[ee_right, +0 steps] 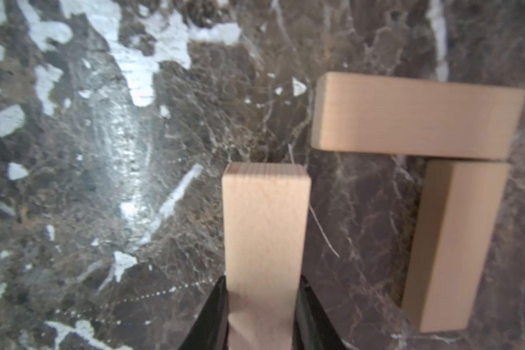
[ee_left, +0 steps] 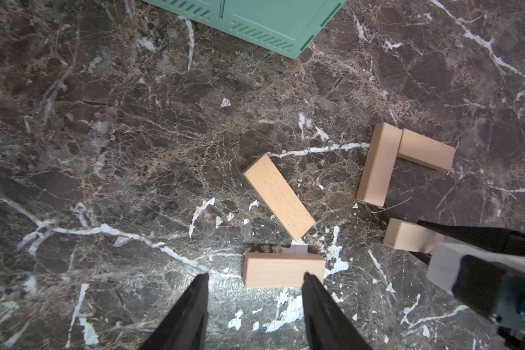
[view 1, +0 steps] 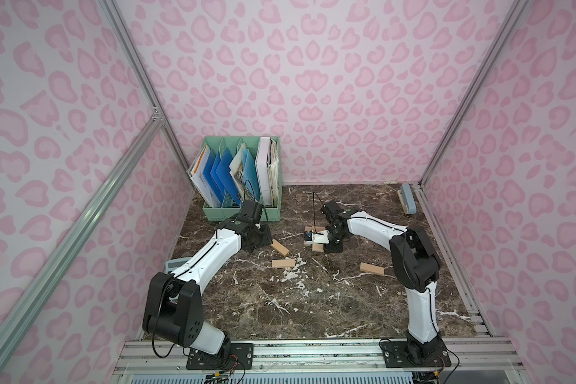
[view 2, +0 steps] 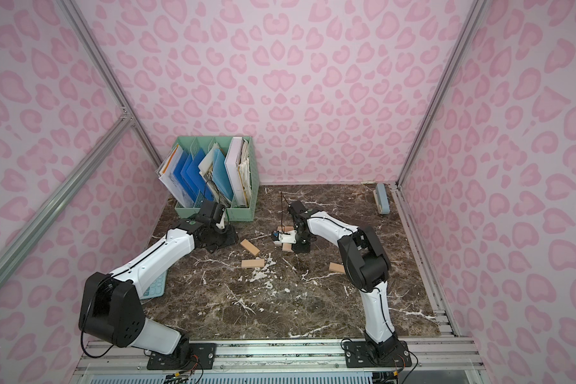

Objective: Assemble the number 6 with building blocks
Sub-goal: Pick up the building block from the center of the board, then assemble the building block at the center of the board.

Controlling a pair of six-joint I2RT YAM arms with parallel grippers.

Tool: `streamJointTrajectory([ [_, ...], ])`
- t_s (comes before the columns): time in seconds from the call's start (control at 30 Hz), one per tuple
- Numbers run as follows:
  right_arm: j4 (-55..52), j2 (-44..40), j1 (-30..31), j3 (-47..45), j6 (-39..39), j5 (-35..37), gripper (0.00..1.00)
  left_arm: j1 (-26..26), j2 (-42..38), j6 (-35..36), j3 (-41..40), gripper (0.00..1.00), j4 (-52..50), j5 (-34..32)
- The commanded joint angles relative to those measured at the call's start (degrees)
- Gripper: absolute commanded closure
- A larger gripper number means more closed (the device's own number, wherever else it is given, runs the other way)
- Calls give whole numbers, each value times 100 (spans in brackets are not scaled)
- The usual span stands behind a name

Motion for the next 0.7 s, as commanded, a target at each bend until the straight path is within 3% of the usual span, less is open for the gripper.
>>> streamJointTrajectory([
  [0.0, -152, -61, 40, -70, -68, -148, 91, 18, -73, -58, -43, 46, 60, -11],
  [0.67, -18, 127, 7, 41, 108, 326, 90, 43, -36, -27, -59, 47, 81, 58],
])
